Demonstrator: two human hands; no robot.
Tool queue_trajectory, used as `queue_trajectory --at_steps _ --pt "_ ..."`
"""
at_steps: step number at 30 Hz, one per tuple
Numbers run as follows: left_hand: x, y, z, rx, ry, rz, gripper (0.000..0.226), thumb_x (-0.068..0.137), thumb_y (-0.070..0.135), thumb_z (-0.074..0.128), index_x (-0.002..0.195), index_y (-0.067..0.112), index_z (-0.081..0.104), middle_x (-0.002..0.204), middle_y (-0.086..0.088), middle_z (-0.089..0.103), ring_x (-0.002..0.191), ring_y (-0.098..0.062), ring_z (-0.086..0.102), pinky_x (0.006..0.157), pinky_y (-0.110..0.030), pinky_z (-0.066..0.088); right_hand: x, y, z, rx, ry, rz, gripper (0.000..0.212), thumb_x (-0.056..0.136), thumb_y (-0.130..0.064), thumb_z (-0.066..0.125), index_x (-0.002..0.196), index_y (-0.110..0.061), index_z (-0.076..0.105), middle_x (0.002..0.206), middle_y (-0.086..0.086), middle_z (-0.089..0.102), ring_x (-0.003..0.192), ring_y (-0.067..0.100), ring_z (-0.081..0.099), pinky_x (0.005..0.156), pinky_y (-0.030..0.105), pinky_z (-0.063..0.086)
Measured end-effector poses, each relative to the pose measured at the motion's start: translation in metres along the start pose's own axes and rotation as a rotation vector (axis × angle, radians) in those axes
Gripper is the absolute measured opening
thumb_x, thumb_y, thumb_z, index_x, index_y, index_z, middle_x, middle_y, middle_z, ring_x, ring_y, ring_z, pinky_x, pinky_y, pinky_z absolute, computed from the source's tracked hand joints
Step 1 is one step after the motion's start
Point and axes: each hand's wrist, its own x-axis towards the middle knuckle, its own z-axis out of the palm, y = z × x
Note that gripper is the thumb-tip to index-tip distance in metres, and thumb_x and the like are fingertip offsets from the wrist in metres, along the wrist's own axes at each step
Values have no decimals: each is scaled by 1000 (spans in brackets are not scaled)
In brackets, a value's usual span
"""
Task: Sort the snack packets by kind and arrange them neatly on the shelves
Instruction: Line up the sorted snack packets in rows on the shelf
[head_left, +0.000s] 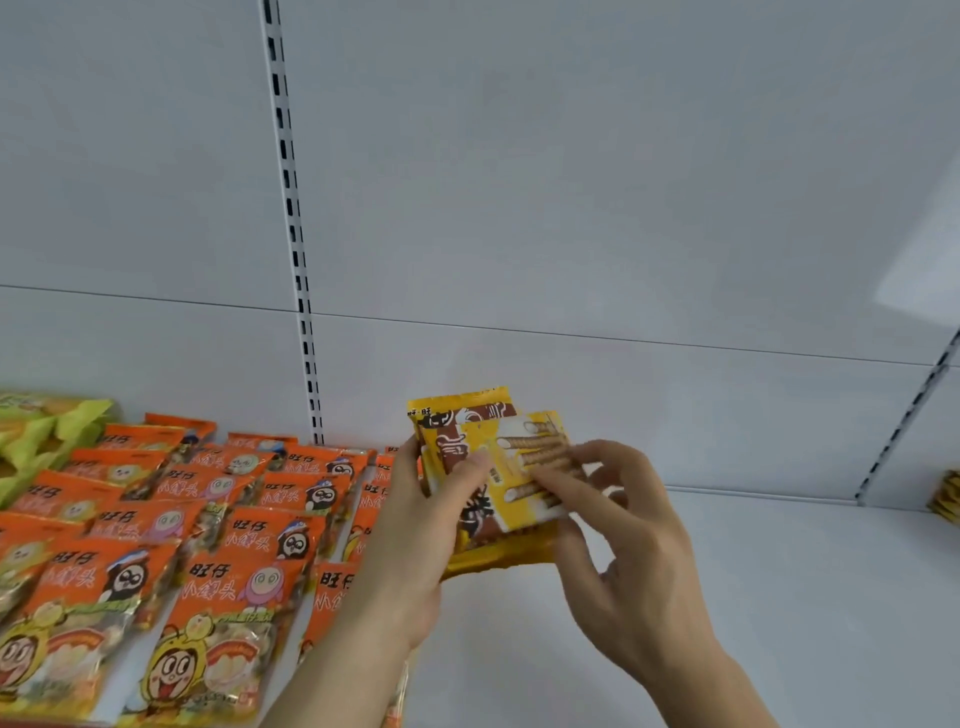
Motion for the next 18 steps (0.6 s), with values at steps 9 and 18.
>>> queue_trajectory --at_steps 9,18 --pt "3 6 -5 167 -58 84 59 77 58 74 130 45 54 111 14 77 99 -14 77 84 -41 65 37 14 -27 45 -505 140 42 93 -42 64 132 -47 48 128 -28 50 108 -10 53 81 8 43" --pt "1 11 -16 30 -79 69 57 79 54 70 133 42 52 114 5 78 102 -21 77 86 -49 63 41 1 -14 564 -395 555 51 98 -20 61 135 -52 45 98 -24 69 95 8 72 77 24 58"
